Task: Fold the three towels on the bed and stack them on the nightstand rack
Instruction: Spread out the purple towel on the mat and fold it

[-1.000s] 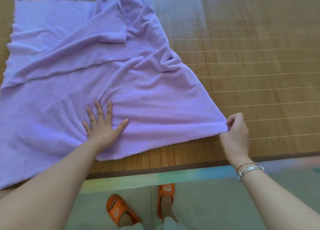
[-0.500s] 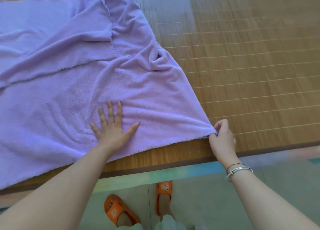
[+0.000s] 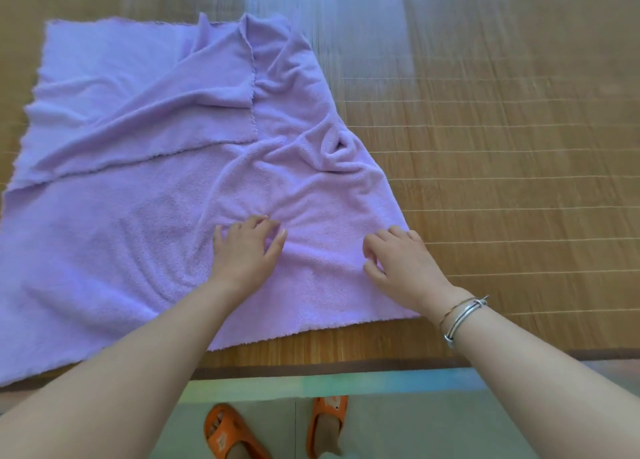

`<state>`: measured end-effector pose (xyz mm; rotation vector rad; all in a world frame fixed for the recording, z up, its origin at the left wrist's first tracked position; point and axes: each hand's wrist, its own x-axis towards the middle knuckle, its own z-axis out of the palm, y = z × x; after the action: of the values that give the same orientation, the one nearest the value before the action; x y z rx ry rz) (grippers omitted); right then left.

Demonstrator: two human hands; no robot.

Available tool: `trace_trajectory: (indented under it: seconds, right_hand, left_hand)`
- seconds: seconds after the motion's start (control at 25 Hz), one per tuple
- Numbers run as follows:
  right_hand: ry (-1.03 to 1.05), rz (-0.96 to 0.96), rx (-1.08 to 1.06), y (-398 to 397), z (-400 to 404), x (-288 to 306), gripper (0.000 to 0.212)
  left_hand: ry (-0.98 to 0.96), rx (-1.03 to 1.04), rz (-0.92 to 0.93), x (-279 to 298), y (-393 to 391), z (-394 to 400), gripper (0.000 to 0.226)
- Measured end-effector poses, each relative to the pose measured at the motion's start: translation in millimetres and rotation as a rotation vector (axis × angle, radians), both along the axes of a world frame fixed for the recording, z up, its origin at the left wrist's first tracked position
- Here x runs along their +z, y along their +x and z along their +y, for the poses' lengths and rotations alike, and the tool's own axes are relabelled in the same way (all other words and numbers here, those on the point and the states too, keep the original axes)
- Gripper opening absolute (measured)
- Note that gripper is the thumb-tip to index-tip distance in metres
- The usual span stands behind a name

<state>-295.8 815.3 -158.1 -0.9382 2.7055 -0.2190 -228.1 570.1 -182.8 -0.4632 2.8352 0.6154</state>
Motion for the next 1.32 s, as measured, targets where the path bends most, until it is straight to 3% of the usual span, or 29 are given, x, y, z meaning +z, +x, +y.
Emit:
trace_trajectory:
  seconds: [0.2, 0.32, 0.4, 0.56, 0.76, 0.88, 0.96, 1.12, 1.32]
  right_hand:
    - [-0.294, -0.198, -0.051, -53, -105, 11, 0.012]
    - [-0.547, -0.576, -0.343, -71, -196, 10, 0.016]
    - [-0.664, -0.671, -0.517, -85, -249, 5, 0.025]
    - [-0.257, -0.393, -0.606, -118, -302, -9, 0.044]
    - [-0.198, -0.397, -0.600, -146, -358, 0, 0.018]
    - [-0.571, -0.495, -0.576, -152, -405, 27, 0.017]
    - [-0.703, -0.589, -0.445, -160, -452, 45, 0.020]
    - [-0.639, -0.642, -0.129, -188, -550, 49, 0.022]
    - [-0.729, -0.635, -0.076, -227, -653, 32, 0.019]
  left_hand:
    - [-0.063, 0.105, 0.128, 21, -26, -74, 0.036]
    - [-0.105, 0.197, 0.133, 26, -34, -143, 0.039]
    - [-0.122, 0.196, 0.156, 25, -43, -193, 0.040]
    - [-0.094, 0.178, 0.186, 12, -67, -277, 0.039]
    - [0.180, 0.280, 0.105, -1, -103, -372, 0.037]
    - [0.267, 0.346, 0.126, 3, -123, -405, 0.031]
    - [0.319, 0.360, 0.140, 3, -138, -426, 0.026]
    - [0.498, 0.410, 0.194, -4, -162, -463, 0.020]
    - [0.305, 0.509, 0.208, -22, -184, -521, 0.025]
